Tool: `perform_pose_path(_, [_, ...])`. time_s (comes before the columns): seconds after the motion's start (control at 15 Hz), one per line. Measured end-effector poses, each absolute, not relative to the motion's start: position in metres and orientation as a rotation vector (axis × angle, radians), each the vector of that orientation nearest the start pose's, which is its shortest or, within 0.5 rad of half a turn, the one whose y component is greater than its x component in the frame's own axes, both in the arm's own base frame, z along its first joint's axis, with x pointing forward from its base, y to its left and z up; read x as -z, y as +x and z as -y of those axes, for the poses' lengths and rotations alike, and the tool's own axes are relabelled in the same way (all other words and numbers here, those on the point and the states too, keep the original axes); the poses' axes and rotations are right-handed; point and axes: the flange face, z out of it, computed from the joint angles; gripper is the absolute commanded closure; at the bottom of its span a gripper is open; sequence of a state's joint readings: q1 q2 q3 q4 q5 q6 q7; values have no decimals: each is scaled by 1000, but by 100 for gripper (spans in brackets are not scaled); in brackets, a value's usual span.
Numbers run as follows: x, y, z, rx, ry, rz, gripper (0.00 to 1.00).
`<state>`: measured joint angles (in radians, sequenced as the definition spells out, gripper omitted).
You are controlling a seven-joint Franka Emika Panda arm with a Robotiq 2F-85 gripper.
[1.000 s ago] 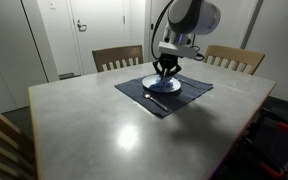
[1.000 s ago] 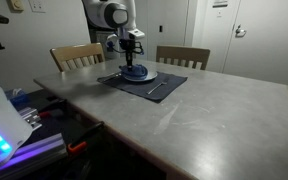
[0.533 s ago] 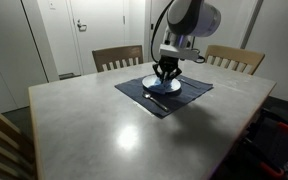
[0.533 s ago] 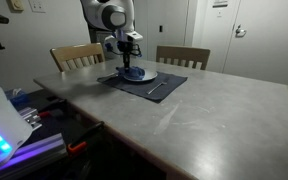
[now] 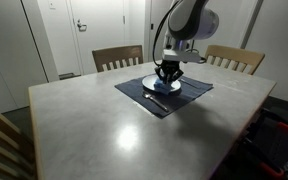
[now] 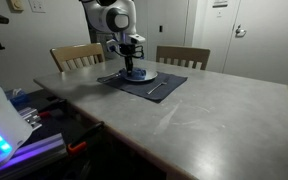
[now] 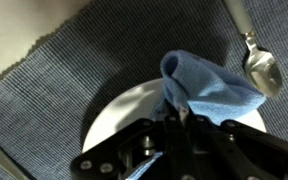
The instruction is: Use the cloth to wipe the plate
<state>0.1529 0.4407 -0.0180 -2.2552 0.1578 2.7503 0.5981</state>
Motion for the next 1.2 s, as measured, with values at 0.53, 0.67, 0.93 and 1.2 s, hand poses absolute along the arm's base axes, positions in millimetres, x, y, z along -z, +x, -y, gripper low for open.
perform_pose_path(0.53, [-164,562,-54,38,-3134,-707,98])
perform_pose_path(0.67, [-164,566,-49,28,-3183,-666,98])
perform_pose_path(0.93, [-161,573,-34,30,-3304,-632,98])
perform_pose_path(1.2, [-160,576,-34,87,-3275,-813,98])
